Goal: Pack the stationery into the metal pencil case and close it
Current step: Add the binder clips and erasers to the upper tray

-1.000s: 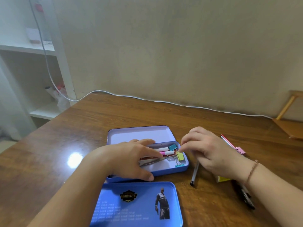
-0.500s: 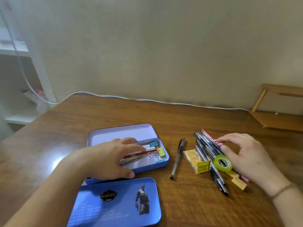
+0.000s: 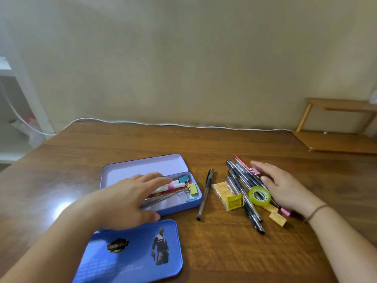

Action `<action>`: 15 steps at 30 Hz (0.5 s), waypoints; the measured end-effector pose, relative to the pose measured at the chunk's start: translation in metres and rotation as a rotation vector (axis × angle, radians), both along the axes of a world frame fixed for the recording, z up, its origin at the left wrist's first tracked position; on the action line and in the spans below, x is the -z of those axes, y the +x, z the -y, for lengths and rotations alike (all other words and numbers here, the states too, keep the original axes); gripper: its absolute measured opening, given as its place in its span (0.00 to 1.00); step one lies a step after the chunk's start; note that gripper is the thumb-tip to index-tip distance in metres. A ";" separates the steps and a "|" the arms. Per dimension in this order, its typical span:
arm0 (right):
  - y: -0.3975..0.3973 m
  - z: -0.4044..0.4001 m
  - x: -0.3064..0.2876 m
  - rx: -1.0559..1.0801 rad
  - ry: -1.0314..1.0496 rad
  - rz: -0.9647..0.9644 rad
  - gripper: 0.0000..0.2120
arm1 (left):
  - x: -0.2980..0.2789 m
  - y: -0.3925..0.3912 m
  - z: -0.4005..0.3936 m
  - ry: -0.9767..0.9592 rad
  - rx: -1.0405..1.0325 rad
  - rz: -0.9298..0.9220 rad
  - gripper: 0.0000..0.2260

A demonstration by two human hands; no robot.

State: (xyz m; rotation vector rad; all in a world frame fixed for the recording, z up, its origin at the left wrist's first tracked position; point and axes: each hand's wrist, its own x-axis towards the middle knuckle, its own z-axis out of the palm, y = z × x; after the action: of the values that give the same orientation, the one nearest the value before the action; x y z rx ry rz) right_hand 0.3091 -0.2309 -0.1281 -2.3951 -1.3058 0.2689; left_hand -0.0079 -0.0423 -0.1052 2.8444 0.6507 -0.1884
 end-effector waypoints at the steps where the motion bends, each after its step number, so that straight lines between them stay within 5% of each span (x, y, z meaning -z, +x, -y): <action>1: 0.000 -0.001 0.000 0.002 -0.002 0.026 0.20 | 0.000 0.000 0.000 0.002 0.000 0.001 0.35; 6: -0.004 0.000 -0.006 0.071 0.119 0.126 0.11 | 0.001 0.000 -0.001 0.013 0.011 0.002 0.34; 15: -0.061 0.013 -0.028 -0.112 0.630 0.024 0.20 | 0.000 -0.001 -0.003 0.005 0.018 0.013 0.36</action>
State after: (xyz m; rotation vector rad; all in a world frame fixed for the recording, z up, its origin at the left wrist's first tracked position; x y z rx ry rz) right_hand 0.2482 -0.2439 -0.1000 -1.8023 -1.2956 -0.1297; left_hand -0.0087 -0.0397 -0.1056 2.8551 0.6235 -0.1711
